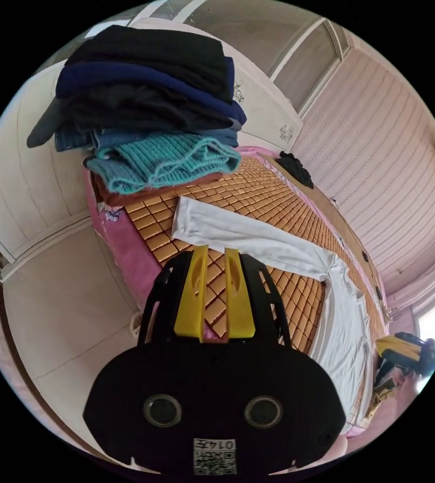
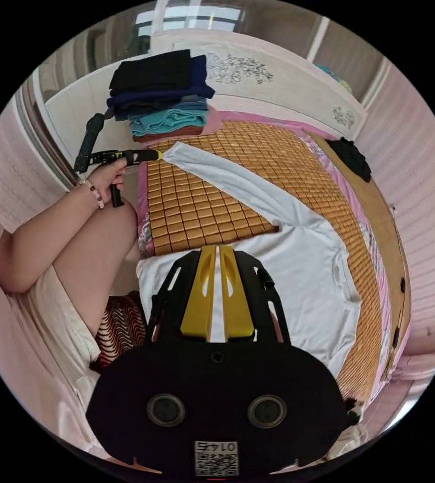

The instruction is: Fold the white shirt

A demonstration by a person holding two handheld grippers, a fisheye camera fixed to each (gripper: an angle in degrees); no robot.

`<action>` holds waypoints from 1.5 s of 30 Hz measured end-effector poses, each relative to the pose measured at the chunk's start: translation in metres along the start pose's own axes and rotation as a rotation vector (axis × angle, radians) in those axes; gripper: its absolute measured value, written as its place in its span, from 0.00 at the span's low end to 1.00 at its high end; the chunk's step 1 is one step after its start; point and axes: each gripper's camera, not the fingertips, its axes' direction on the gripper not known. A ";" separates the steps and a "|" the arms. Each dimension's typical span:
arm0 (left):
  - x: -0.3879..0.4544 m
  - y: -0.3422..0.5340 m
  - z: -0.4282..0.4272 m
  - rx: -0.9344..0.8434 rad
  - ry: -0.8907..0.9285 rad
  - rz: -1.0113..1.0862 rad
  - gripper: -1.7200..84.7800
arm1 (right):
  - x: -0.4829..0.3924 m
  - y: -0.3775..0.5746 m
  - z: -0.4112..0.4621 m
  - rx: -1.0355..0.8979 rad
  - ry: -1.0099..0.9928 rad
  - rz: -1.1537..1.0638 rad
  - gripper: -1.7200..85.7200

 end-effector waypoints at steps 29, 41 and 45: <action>-0.087 -0.028 0.035 0.007 -0.086 -0.063 0.07 | -0.099 -0.287 0.268 -0.060 -0.228 -0.196 0.13; -0.068 -0.017 0.025 0.072 -0.023 -0.027 0.02 | -0.046 -0.281 0.232 0.003 -0.255 -0.177 0.02; -0.033 -0.014 0.005 0.151 0.088 0.106 0.02 | 0.015 -0.262 0.169 0.071 -0.243 -0.060 0.02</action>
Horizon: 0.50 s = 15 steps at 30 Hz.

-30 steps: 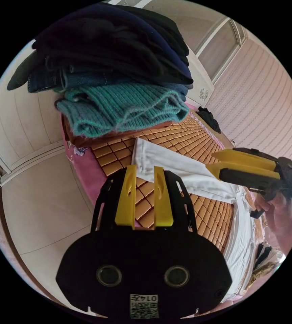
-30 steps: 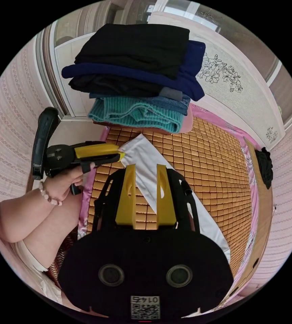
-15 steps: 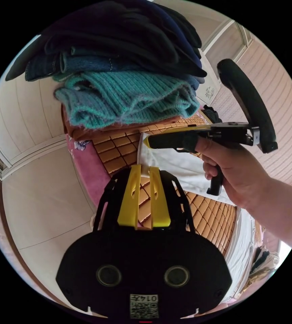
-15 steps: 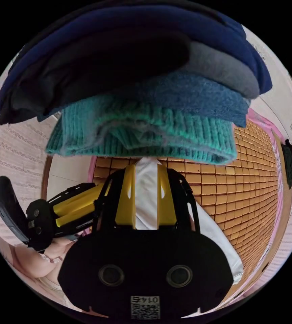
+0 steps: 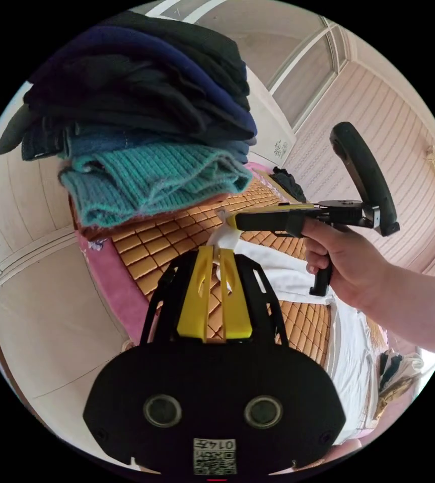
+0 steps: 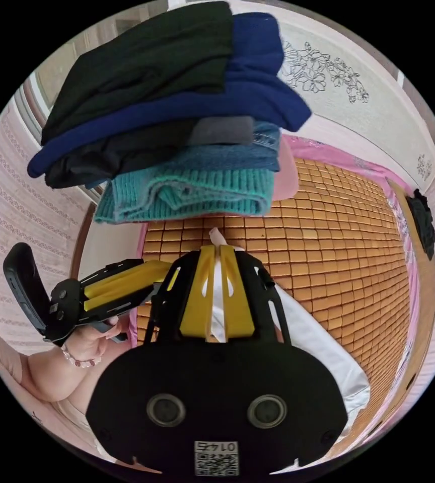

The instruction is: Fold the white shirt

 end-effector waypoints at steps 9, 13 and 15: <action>0.181 -0.025 -0.059 0.232 0.501 0.428 0.02 | 0.073 0.136 -0.312 0.350 0.317 0.141 0.02; 0.284 -0.006 -0.091 0.226 0.804 0.620 0.02 | 0.072 0.245 -0.433 0.445 0.460 0.330 0.02; 0.342 0.033 -0.105 0.128 0.962 0.754 0.02 | 0.058 0.327 -0.472 0.422 0.502 0.483 0.02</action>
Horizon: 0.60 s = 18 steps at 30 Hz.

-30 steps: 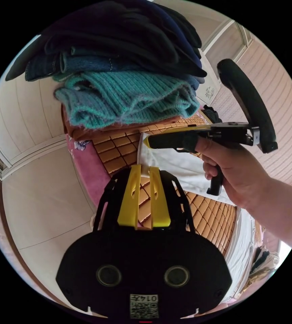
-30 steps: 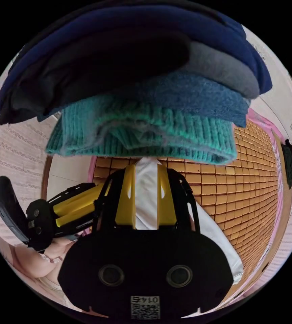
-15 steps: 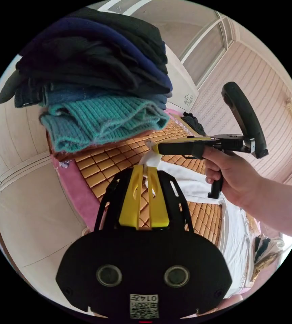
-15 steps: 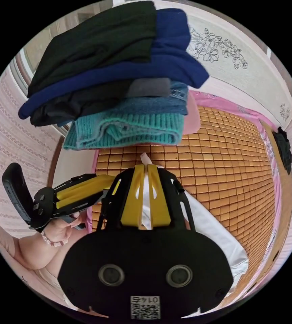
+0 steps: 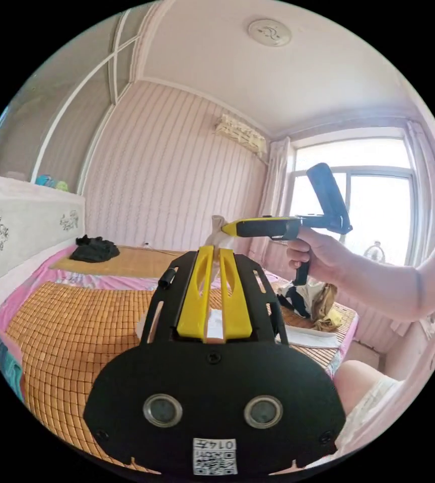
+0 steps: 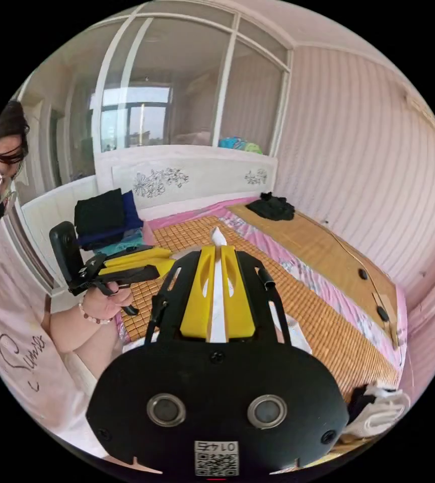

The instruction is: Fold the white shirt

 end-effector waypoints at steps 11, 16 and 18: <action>0.152 0.138 0.143 -0.691 0.392 0.116 0.01 | 0.091 0.276 0.008 -0.418 -0.016 0.663 0.03; 0.170 0.149 0.163 -0.775 0.433 0.156 0.01 | 0.104 0.290 -0.004 -0.498 -0.040 0.692 0.03; 0.164 0.154 0.170 -0.815 0.447 0.131 0.01 | 0.108 0.292 -0.011 -0.631 0.011 0.665 0.03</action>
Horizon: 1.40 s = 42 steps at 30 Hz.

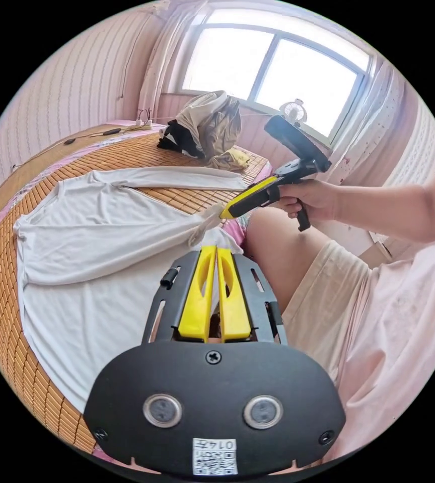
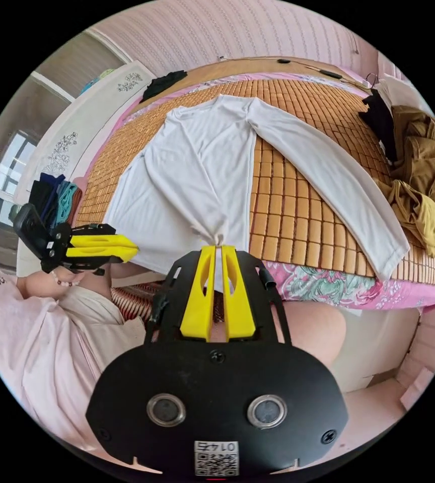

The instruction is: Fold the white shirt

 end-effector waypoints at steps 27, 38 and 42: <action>-0.294 -0.040 -0.017 -0.172 -0.447 -0.323 0.02 | -0.189 -0.455 0.025 0.100 -0.095 -0.553 0.02; -0.360 -0.002 -0.048 -0.029 -0.354 -0.568 0.01 | -0.263 -0.494 0.013 0.072 -0.073 -0.706 0.01; -0.372 0.002 -0.046 -0.028 -0.352 -0.645 0.07 | -0.264 -0.487 -0.005 0.087 -0.048 -0.722 0.03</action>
